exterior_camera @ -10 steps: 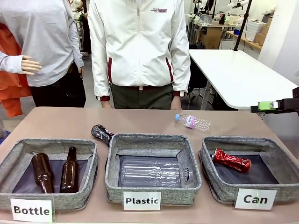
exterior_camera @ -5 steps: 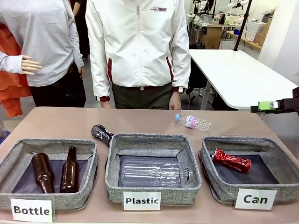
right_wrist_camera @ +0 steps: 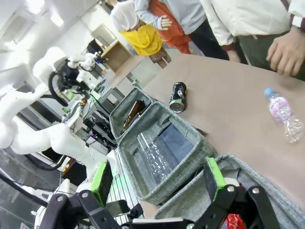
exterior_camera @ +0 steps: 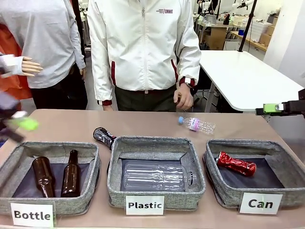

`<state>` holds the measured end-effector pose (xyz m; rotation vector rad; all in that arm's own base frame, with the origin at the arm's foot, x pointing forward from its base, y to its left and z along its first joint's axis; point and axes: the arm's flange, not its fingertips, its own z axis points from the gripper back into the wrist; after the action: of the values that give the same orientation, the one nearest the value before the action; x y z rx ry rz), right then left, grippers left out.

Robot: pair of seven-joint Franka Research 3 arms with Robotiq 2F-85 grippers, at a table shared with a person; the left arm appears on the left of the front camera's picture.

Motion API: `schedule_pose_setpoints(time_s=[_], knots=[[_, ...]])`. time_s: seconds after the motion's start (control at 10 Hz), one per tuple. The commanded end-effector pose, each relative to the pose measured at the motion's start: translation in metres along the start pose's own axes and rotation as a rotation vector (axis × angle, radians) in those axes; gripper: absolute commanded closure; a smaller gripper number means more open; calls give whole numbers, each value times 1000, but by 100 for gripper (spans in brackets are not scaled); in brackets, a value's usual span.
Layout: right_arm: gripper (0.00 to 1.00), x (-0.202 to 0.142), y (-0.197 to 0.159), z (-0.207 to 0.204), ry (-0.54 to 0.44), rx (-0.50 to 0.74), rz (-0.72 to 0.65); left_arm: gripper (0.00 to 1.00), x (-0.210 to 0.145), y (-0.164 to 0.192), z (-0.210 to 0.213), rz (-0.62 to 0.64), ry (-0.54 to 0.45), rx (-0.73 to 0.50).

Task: Sort the can waste into the basket.
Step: Pick up the can waste from the table and place it in the right Fabric basket.

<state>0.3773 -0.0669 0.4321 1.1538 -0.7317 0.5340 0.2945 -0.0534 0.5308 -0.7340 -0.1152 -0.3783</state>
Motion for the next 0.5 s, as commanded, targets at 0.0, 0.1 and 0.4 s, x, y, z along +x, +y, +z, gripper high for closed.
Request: schedule_pose_setpoints(time_s=[0.0, 0.1, 0.4], knots=[[0, 1, 0, 2, 2, 7, 17, 0, 61, 14, -36, 80, 40, 214], [0, 1, 0, 2, 2, 7, 17, 0, 77, 17, -56, 70, 47, 263], [0, 1, 0, 2, 2, 7, 17, 0, 94, 29, -76, 166, -301, 232]])
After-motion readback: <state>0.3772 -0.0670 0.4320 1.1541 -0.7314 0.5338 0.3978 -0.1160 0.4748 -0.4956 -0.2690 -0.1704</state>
